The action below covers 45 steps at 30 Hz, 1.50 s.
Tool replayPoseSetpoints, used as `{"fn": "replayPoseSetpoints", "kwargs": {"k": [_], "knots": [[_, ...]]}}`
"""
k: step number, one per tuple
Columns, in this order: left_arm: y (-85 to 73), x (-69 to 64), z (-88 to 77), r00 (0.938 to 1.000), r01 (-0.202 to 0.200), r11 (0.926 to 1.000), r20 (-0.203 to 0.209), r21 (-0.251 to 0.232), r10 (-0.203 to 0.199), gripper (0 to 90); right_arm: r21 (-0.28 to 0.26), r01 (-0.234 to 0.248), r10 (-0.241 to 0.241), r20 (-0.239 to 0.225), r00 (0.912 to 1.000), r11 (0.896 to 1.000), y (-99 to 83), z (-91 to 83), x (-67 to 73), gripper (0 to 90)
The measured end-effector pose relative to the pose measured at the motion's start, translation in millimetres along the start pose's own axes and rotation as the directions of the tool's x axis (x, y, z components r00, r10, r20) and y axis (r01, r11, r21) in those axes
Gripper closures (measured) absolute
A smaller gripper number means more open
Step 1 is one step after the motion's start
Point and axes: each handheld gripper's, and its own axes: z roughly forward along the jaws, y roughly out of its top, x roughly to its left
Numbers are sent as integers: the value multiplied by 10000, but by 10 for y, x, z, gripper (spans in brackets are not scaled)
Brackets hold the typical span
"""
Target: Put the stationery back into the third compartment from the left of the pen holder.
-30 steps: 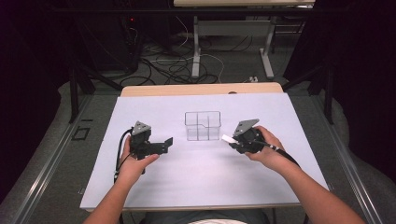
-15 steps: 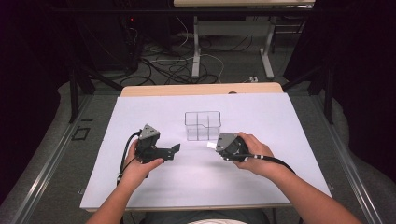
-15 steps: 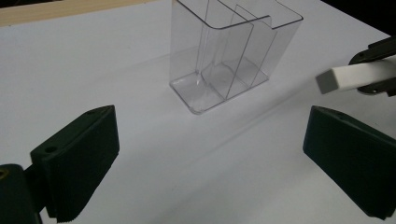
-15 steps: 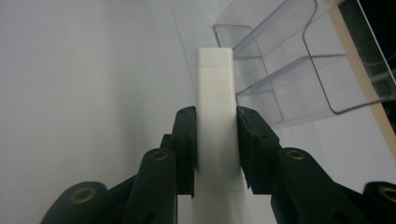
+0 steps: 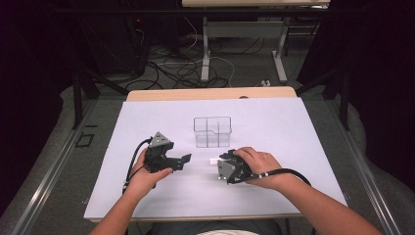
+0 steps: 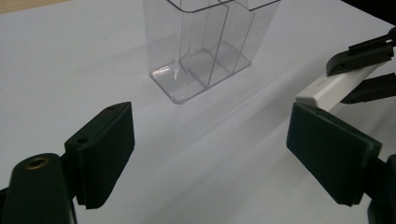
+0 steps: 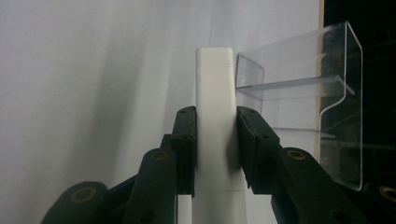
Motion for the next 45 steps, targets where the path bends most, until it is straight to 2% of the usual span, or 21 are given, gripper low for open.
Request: {"fn": "replayPoseSetpoints", "kwargs": {"k": [3, 6, 8, 9, 10, 11, 14, 16, 18, 19, 20, 21, 24, 28, 32, 35, 38, 40, 42, 43, 45], "knots": [[0, -4, 3, 9999, -75, 10000, 118, 60, 74, 163, -40, 1221, -1220, 226, 9923, 9925, 24, -11, 27, 692], [-3, -26, 17, 9997, -165, 9997, 179, 174, 162, 180, 71, 2257, -2258, 492, 9729, 9742, 29, -17, 49, 692], [-10, -48, 38, 9993, -250, 9994, 291, 222, 244, 192, 179, 2650, -2656, 496, 9628, 9641, 25, -22, 56, 692], [-10, -48, 38, 9993, -250, 9994, 291, 222, 244, 197, 166, 3033, -3037, 574, 9510, 9528, 28, -22, 48, 692], [-10, -52, 42, 9991, -340, 9990, 268, 287, 333, 197, 166, 3033, -3037, 574, 9510, 9528, 28, -22, 48, 692], [-14, -65, 53, 9988, -394, 9987, 316, 319, 384, 208, 114, 3654, -3654, 578, 9290, 9308, 33, -17, 44, 692], [-17, -87, 67, 9981, -446, 9982, 438, 409, 428, 224, 141, 4300, -4296, 848, 8990, 9027, 30, -15, 68, 692], [-18, -95, 70, 9979, -471, 9980, 454, 418, 452, 244, 244, 4930, -4925, 1082, 8635, 8697, 24, -12, 89, 692], [-19, -108, 78, 9960, -710, 9960, 590, 548, 677, 262, 348, 5294, -5294, 1219, 8396, 8476, 13, -10, 110, 692], [-21, -119, 86, 9957, -701, 9959, 654, 578, 662, 269, 389, 5558, -5558, 1280, 8214, 8304, 10, -5, 114, 692], [-21, -119, 86, 9957, -701, 9959, 654, 578, 662, 280, 389, 5558, -5558, 1280, 8214, 8304, 10, -5, 114, 692], [-22, -126, 91, 9953, -778, 9951, 631, 607, 739, 288, 460, 6002, -6002, 1374, 7880, 7985, 6, 2, 118, 692], [-32, -154, 111, 9934, -888, 9929, 800, 797, 824, 299, 545, 6365, -6366, 1486, 7567, 7693, 0, 5, 127, 692], [-37, -204, 162, 9868, -1149, 9889, 1251, 940, 1027, 306, 480, 6622, -6600, 1615, 7337, 7478, -1, 13, 132, 692], [-6, -242, 189, 9843, -1211, 9843, 1436, 1282, 1024, 306, 438, 6768, -6733, 1668, 7203, 7349, 6, 17, 135, 691], [24, -257, 199, 9819, -1244, 9824, 1598, 1393, 1017, 334, 334, 6783, -6725, 1750, 7191, 7341, 11, 21, 133, 692], [70, -284, 209, 9748, -1442, 9735, 1945, 1774, 1089, 378, 557, 6781, -6765, 1656, 7176, 7329, 34, 2, 140, 691], [88, -319, 237, 9735, -1423, 9737, 2033, 1779, 1051, 390, 577, 6917, -6904, 1627, 7049, 7199, 53, 3, 141, 691], [117, -346, 260, 9694, -1608, 9691, 2145, 1872, 1194, 413, 301, 6968, -6895, 1809, 7013, 7166, 55, 26, 149, 691], [148, -372, 286, 9619, -2006, 9559, 2280, 2144, 1507, 419, 631, 6953, -6949, 1610, 7009, 7159, 69, 3, 157, 692], [158, -387, 305, 9585, -2186, 9506, 2311, 2203, 1669, 420, 792, 6942, -6969, 1529, 7007, 7154, 81, -9, 163, 691]]}}
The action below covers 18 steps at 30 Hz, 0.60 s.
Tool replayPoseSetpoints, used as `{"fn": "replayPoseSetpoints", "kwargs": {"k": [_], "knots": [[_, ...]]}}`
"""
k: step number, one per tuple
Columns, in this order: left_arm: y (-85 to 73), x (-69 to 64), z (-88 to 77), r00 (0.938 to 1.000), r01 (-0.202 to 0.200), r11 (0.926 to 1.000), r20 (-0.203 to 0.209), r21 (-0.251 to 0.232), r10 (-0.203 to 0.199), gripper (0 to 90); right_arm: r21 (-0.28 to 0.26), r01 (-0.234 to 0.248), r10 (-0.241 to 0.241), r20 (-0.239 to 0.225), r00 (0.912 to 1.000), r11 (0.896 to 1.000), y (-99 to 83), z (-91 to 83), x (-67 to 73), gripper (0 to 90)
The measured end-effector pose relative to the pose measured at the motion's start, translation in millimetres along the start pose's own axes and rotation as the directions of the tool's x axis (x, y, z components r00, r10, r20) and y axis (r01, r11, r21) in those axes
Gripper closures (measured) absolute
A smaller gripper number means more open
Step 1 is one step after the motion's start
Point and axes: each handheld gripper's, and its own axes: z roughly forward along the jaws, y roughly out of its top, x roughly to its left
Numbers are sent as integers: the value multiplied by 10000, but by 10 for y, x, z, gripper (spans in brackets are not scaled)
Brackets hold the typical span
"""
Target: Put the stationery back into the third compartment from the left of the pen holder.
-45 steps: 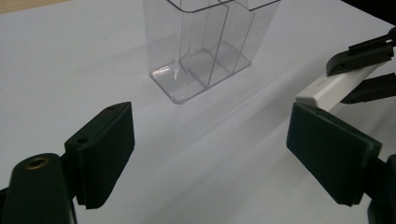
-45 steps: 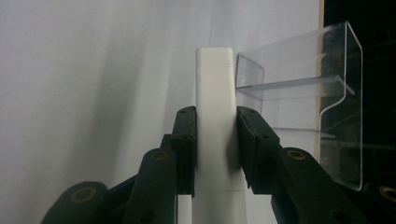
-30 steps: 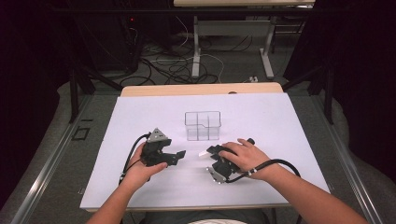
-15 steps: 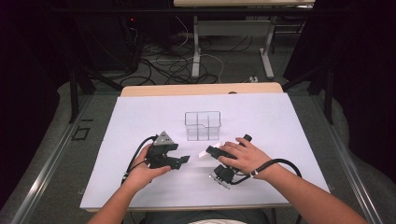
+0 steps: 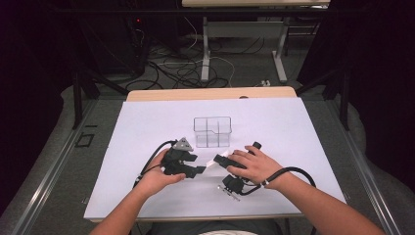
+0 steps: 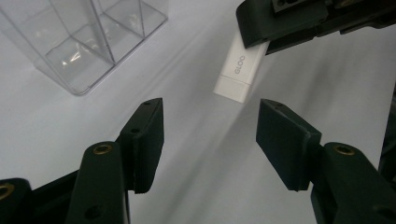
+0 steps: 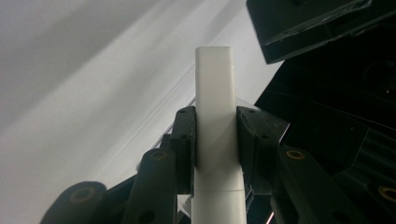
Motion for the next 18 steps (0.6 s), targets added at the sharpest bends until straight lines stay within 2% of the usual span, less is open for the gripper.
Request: {"fn": "replayPoseSetpoints", "kwargs": {"k": [1, 4, 5, 7, 10, 11, 13, 14, 16, 17, 18], "knots": [[18, -10, 23, 9999, -143, 9998, 44, 112, 142, 442, -482, -88, 98, 202, 9997, 9988, 1, 33, 14, 691], [61, -34, 77, 9990, -441, 9986, 90, 308, 439, 457, -637, -115, 132, 270, 9995, 9979, 2, 40, 22, 692], [70, -34, 97, 9980, -628, 9976, 24, 282, 628, 470, -637, -102, 118, 250, 9996, 9979, 5, 36, 20, 691], [97, -43, 125, 9962, -868, 9950, 150, 496, 862, 484, -550, -87, 99, 213, 9997, 9985, 6, 25, 13, 691], [129, -75, 170, 9942, -1069, 9933, 151, 436, 1064, 500, -525, -39, 48, 178, 9998, 9986, 5, 20, 12, 691], [145, -83, 178, 9933, -1126, 9925, 300, 473, 1113, 518, -570, 56, -45, 177, 9998, 9984, 8, 19, 11, 691], [174, -95, 185, 9914, -1282, 9895, 351, 668, 1261, 522, -597, 225, -212, 216, 9995, 9980, 12, 19, -1, 691], [185, -102, 201, 9906, -1338, 9888, 386, 664, 1314, 529, -423, 54, -49, 112, 9999, 9991, 16, 4, 14, 691], [212, -113, 229, 9885, -1465, 9865, 493, 729, 1431, 533, -369, 16, -12, 102, 9999, 9993, 18, 0, 19, 691], [221, -121, 244, 9887, -1441, 9868, 514, 741, 1405, 543, -504, 40, -31, 180, 9998, 9987, 19, 8, 20, 691], [229, -122, 251, 9876, -1515, 9857, 529, 734, 1478, 567, -416, -163, 166, 67, 9998, 9990, 20, 1, 40, 691]]}}
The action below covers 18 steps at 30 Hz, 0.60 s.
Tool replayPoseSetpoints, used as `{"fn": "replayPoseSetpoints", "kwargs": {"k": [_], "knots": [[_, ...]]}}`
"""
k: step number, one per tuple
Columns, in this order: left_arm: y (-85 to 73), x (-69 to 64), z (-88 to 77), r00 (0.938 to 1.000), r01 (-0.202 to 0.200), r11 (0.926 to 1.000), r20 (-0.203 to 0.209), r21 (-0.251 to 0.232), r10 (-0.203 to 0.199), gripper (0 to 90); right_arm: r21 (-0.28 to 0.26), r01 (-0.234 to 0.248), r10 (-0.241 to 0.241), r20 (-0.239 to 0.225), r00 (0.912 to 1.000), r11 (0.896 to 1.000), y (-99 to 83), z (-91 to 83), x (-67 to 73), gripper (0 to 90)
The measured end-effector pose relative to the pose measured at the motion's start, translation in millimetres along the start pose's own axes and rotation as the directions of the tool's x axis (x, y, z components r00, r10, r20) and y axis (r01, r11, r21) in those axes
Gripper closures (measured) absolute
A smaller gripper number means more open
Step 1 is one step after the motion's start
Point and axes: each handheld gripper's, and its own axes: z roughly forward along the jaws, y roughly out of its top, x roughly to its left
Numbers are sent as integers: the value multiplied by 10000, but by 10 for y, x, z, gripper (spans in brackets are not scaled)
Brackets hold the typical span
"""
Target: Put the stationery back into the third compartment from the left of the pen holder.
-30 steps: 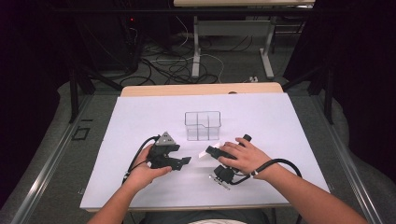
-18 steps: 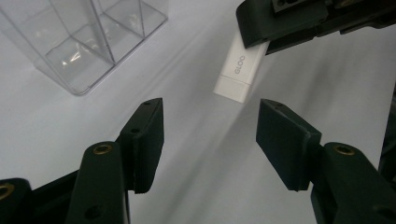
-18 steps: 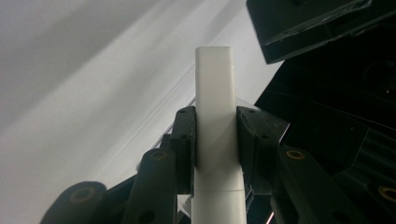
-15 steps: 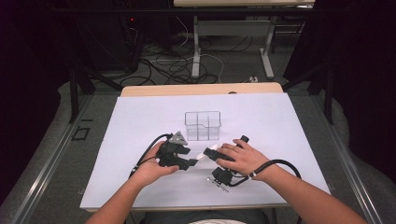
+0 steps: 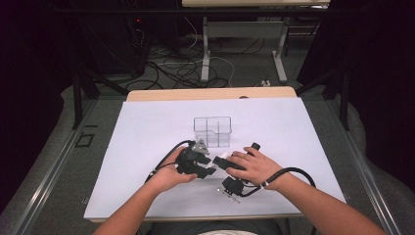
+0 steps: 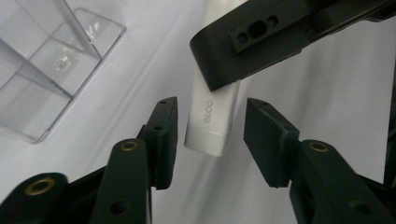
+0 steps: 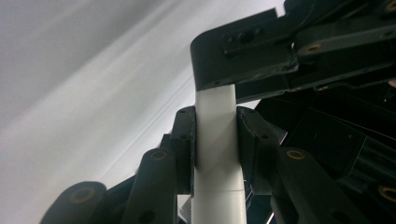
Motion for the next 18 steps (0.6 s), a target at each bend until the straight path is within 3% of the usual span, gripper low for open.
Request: {"fn": "replayPoseSetpoints", "kwargs": {"k": [3, 4, 6, 8, 9, 10, 11, 14, 18], "knots": [[18, -5, 27, 9999, -14, 10000, 108, -10, 14, 579, -137, 250, -248, 133, 9996, 9996, 9, 8, -13, 691], [22, -2, 35, 9999, -43, 10000, 137, 1, 43, 592, 119, 286, -286, 26, 9996, 9995, 20, -12, -18, 691], [24, 7, 43, 9997, -21, 10000, 257, 97, 19, 607, 98, 516, -515, -21, 9987, 9986, 31, -13, -38, 691], [21, 15, 43, 9996, -28, 9999, 267, 133, 24, 654, -339, 591, -583, 250, 9980, 9977, 37, 22, -23, 691], [20, 20, 39, 9995, 6, 9998, 306, 186, -11, 654, -339, 591, -583, 250, 9980, 9977, 37, 22, -23, 691], [15, 23, 41, 9993, 13, 9999, 384, 142, -19, 667, 72, 677, -677, -17, 9977, 9977, 56, -3, -31, 691], [12, 24, 41, 9992, 7, 9999, 406, 155, -13, 673, -34, 768, -768, 18, 9970, 9970, 57, 5, -37, 690], [1, 32, 51, 9987, -4, 9997, 507, 232, -7, 681, -397, 571, -561, 256, 9981, 9976, 54, 40, -6, 690], [-6, 46, 60, 9977, 37, 9997, 674, 231, -52, 686, -334, 743, -736, 210, 9971, 9967, 74, 46, -7, 690]]}}
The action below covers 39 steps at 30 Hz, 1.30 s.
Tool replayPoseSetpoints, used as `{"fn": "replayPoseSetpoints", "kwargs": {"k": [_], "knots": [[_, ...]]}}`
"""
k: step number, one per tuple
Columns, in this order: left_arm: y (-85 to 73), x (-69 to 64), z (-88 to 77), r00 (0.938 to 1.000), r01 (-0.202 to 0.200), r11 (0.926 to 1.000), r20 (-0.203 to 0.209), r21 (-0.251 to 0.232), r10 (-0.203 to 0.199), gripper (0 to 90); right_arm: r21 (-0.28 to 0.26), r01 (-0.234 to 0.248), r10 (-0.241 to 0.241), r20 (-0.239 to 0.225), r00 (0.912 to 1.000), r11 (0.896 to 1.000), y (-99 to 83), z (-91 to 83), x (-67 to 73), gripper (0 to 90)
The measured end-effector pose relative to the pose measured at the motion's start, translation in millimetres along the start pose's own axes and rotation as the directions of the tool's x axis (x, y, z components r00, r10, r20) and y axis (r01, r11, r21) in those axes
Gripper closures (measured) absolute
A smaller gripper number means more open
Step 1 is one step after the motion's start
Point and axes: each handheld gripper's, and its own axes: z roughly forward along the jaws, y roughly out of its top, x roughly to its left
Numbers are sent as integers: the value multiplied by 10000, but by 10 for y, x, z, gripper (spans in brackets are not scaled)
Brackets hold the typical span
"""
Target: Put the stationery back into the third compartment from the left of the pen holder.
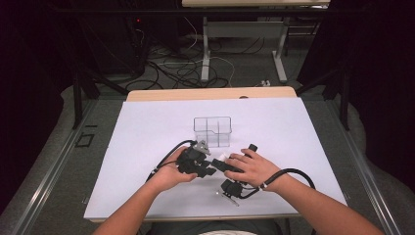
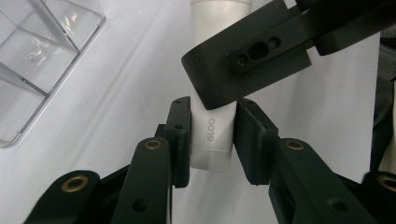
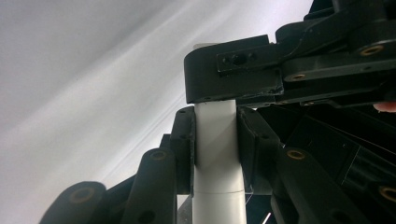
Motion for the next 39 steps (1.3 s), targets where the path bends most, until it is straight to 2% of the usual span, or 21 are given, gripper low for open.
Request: {"fn": "replayPoseSetpoints", "kwargs": {"k": [10, 11, 15, 17, 19, 20, 21, 22, 24, 25, 26, 27, 28, 29, 30, 31, 33, 34, 37, 38, 39], "knots": [[-2, 33, -5, 9997, 170, 9998, 147, -58, -169, 696, 93, -108, 108, -36, 9999, 9999, -11, 2, -12, 661], [-4, 38, -9, 9996, 255, 9997, 111, -39, -255, 696, 569, -59, 75, -274, 9996, 9984, -1, -31, -34, 642], [-29, 73, -24, 9986, 529, 9985, -18, -171, -529, 697, 232, -461, 456, 199, 9988, 9987, -48, -30, -42, 570], [-46, 92, -39, 9975, 702, 9969, -28, -365, -703, 698, 474, -598, 591, 168, 9981, 9971, -56, -59, -48, 564], [-61, 109, -59, 9961, 871, 9954, -99, -403, -875, 698, 1512, -767, 781, -35, 9969, 9855, -76, -185, -90, 526], [-69, 119, -69, 9952, 956, 9944, -153, -447, -964, 698, 1512, -767, 781, -35, 9969, 9855, -76, -185, -90, 526], [-81, 128, -74, 9941, 1071, 9924, -125, -614, -1081, 699, 612, -1853, 1807, 741, 9807, 9808, -137, -156, -35, 514], [-87, 140, -89, 9933, 1140, 9916, -126, -615, -1149, 699, 641, -2385, 2324, 892, 9685, 9690, -157, -181, -22, 510], [-102, 155, -104, 9906, 1356, 9866, -79, -904, -1369, 699, 646, -2893, 2820, 1031, 9539, 9550, -203, -215, -25, 493], [-103, 164, -122, 9900, 1399, 9858, -29, -932, -1407, 699, 624, -3362, 3270, 1228, 9370, 9397, -222, -229, -9, 483], [-106, 162, -128, 9881, 1499, 9817, -163, -1170, -1528, 699, 624, -3362, 3270, 1228, 9370, 9397, -222, -229, -9, 483], [-105, 166, -138, 9877, 1520, 9804, -176, -1250, -1554, 700, 515, -3901, 3806, 1350, 9148, 9193, -253, -247, -5, 466], [-103, 167, -150, 9864, 1587, 9769, -202, -1434, -1632, 700, 432, -4675, 4560, 1588, 8757, 8829, -292, -276, 6, 450], [-97, 169, -170, 9852, 1646, 9744, -235, -1531, -1701, 700, 432, -4675, 4560, 1588, 8757, 8829, -292, -276, 6, 450], [-90, 171, -187, 9833, 1748, 9685, -192, -1775, -1810, 700, 348, -5095, 4983, 1616, 8518, 8597, -315, -289, 9, 446], [-83, 168, -201, 9821, 1792, 9637, -222, -1978, -1872, 700, 134, -5677, 5555, 1879, 8100, 8231, -342, -305, 17, 439], [-66, 157, -221, 9802, 1820, 9535, -323, -2403, -1953, 700, -88, -6536, 6413, 2037, 7397, 7567, -370, -333, 33, 419], [-57, 158, -231, 9806, 1784, 9509, -339, -2530, -1930, 701, -224, -7128, 7006, 2083, 6825, 7010, -394, -359, 43, 400], [-23, 146, -257, 9763, 1845, 9337, -523, -3069, -2101, 701, -456, -7764, 7650, 2163, 6066, 6286, -450, -402, 49, 388], [-8, 149, -261, 9758, 1792, 9272, -606, -3289, -2101, 701, -456, -7764, 7650, 2163, 6066, 6286, -450, -402, 49, 388], [8, 147, -265, 9739, 1843, 9194, -618, -3475, -2186, 701, -534, -8072, 7951, 2222, 5643, 5878, -492, -425, 61, 378]]}}
